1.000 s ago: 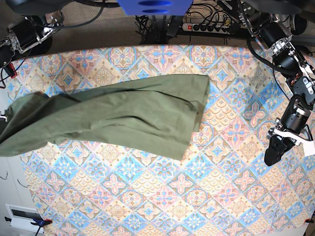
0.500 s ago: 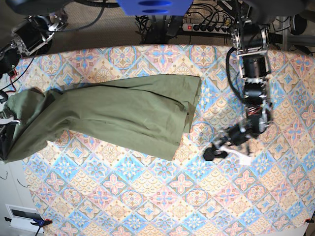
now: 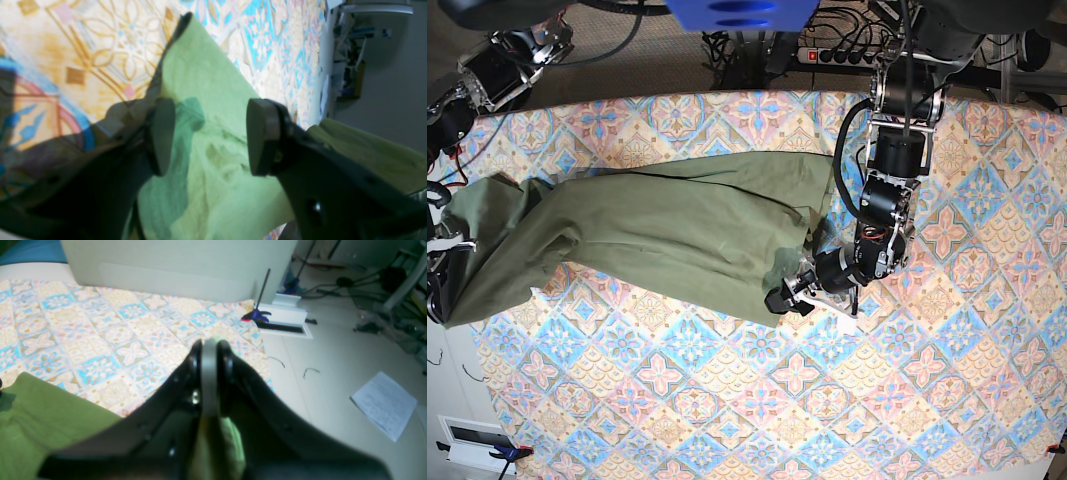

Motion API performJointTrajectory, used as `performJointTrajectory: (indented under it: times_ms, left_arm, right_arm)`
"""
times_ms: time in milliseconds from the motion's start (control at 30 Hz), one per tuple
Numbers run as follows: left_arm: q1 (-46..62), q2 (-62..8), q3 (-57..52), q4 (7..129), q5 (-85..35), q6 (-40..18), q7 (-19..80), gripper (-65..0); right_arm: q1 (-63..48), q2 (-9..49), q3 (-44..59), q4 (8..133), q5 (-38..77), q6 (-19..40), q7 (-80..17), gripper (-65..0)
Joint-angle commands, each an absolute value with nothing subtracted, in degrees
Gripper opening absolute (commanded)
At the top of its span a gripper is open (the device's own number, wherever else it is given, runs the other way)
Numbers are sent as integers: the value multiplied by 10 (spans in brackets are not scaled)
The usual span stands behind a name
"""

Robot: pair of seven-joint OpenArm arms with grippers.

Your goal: Layout the t-shirt on the table in an organized manner, then fold the t-shirt properly

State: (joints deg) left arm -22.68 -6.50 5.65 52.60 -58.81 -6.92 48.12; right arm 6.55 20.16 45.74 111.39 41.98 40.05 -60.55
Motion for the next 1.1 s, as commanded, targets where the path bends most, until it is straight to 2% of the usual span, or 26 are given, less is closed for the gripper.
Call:
performJointTrajectory:
  times_ms: [0,167,267,400,500,667,767,900,1067]
  left_arm:
    - [-240,-64,56,535,-599,-76,475,-346]
    - [-228,-66,56,536,-599,-76,477,-461]
    - [-223,-69,51,538,-600,-76,475,-494]
    - [-224,-88,51,538,-601,-76,468,-467]
    - [-225,-89,53,536,-599,-75,448,-421]
    - [-225,-80,56,535,-572,-75,447,-263]
    - [-225,-55,56,535,-537,-75,447,-256]
    - [-225,-32,56,535,-508,-75,448,-295]
    - [-222,-27,57,535,-507,-75,449,-450]
  right_arm:
    - [77,215,458,1122,430,400,-585,-643]
    - [78,215,458,1121,430,400,-585,-643]
    - [78,215,458,1121,430,400,-585,-643]
    - [78,215,458,1121,430,400,-585,-643]
    - [78,215,458,1121,430,400,-585,-643]
    - [78,215,458,1121,430,400,-584,-643]
    - [78,215,458,1121,430,400,-584,-643]
    - [78,215,458,1121,430,400,-584,-643]
    - [78,215,458,1121,430,400,-584,-643]
